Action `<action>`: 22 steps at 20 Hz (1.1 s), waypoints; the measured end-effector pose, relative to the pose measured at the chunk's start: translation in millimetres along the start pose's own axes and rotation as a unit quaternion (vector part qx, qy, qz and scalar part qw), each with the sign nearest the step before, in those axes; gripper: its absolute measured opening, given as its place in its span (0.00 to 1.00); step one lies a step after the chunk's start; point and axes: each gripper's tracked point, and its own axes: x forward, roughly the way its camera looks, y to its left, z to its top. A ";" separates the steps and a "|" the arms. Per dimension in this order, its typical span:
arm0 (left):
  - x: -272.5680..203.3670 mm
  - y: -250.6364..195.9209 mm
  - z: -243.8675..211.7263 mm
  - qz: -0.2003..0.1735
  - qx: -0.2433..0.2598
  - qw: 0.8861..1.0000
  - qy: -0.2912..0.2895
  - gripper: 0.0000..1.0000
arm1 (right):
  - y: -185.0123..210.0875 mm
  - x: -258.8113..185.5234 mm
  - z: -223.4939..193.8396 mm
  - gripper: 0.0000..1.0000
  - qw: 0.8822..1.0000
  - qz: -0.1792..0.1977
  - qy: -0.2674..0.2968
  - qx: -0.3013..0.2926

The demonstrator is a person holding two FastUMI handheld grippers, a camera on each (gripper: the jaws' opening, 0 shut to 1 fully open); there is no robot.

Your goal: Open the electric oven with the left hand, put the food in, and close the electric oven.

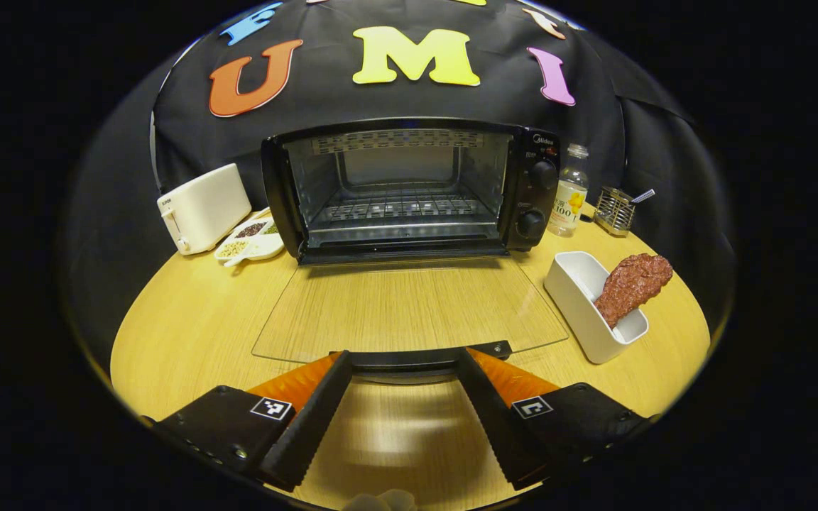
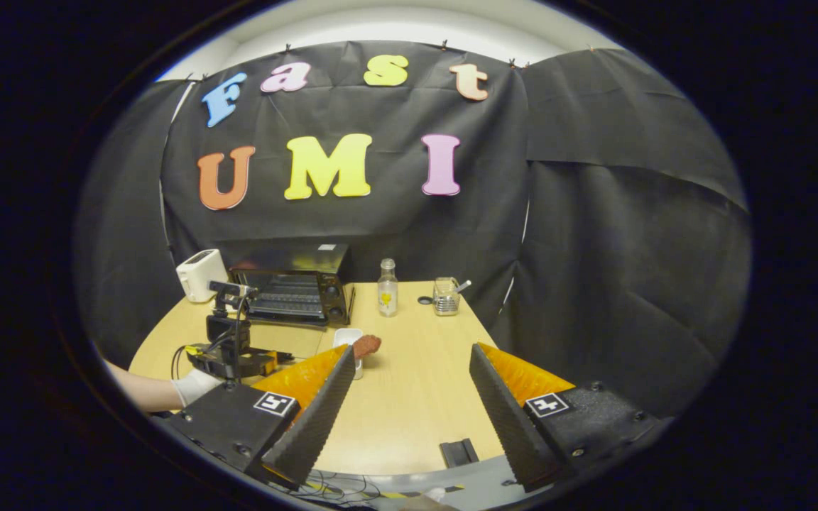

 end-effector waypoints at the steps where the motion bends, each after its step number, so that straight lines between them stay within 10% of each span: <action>1: 0.4 -1.4 -0.3 0.000 0.002 1.000 0.003 0.96 | -1.6 2.3 -2.3 1.00 1.000 -0.002 0.003 0.000; 13: -38.6 25.2 22.0 0.016 0.001 0.999 -0.045 0.97 | 12.8 85.1 -30.6 1.00 0.996 0.077 0.039 0.001; 22: -139.1 23.4 77.5 0.038 0.025 0.993 -0.112 0.97 | 43.9 237.8 -86.3 0.93 0.966 0.193 0.163 0.053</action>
